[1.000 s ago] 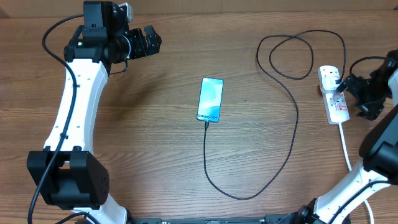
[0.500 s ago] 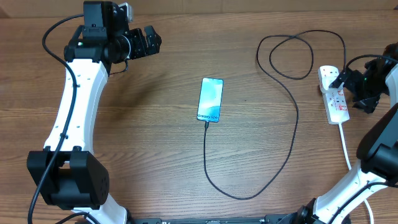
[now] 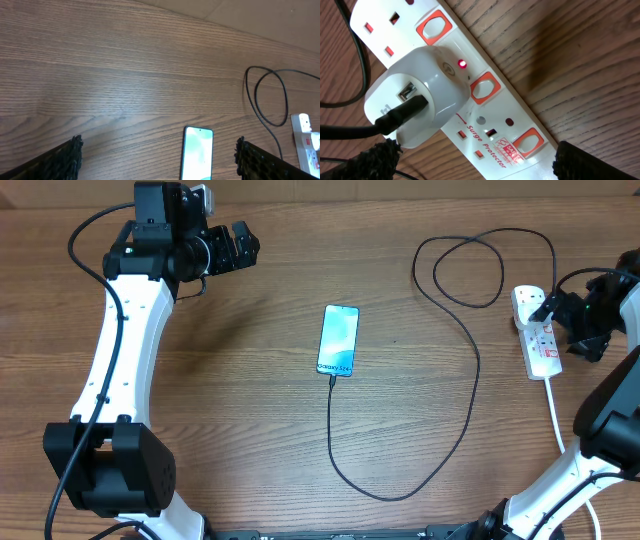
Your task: Plug charger to phone and switch on socket
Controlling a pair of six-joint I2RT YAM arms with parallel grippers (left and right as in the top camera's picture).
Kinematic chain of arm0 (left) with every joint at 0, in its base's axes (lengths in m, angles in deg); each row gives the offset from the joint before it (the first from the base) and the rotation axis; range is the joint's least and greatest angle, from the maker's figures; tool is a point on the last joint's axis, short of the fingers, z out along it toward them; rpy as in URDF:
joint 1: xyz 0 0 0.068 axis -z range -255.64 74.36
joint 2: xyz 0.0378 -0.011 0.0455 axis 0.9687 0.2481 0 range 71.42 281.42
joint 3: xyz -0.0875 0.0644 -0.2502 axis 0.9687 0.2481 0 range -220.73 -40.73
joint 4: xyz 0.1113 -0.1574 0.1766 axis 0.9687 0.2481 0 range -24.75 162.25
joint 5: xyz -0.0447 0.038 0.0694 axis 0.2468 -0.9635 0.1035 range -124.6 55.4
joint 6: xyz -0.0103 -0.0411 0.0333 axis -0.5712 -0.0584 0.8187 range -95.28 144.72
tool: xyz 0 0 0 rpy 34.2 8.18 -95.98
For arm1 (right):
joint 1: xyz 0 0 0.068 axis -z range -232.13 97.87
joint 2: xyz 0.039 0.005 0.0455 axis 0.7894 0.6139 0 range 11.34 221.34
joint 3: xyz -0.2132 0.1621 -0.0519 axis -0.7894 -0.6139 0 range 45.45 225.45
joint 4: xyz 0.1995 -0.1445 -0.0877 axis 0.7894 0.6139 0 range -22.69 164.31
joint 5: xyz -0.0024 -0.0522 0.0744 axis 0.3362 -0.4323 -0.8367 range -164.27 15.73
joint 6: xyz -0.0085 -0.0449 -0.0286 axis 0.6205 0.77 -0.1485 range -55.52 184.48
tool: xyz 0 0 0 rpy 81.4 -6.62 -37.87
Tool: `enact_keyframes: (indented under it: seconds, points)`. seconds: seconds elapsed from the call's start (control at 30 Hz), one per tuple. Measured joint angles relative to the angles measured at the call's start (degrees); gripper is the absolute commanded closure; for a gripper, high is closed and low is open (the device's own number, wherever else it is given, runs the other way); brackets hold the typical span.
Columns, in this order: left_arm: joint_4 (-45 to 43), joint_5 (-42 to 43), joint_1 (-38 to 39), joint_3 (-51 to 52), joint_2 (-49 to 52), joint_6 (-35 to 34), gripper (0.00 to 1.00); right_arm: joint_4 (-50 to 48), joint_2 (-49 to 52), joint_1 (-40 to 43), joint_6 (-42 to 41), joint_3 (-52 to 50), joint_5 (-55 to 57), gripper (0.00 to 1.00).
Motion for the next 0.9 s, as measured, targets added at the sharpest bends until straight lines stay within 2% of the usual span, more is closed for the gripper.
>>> enact_keyframes:
  seconds: [0.37,0.63,0.73,0.9]
  points:
    - [0.0,0.0,0.0,0.0,0.0,0.0,0.00,0.0,0.0,0.0,0.0,0.0,0.0,0.00]
    - [3.5,-8.0,0.0,0.0,-6.1,0.3,0.00,0.0,0.0,0.0,0.0,0.0,0.0,0.00]
    - [3.2,-10.2,0.0,0.0,-7.9,2.8,0.00,0.0,0.0,0.0,0.0,0.0,0.0,0.00]
    - [-6.1,-8.7,0.0,4.7,-8.3,7.1,0.00,-0.1,0.0,0.0,0.0,0.0,0.0,0.00]
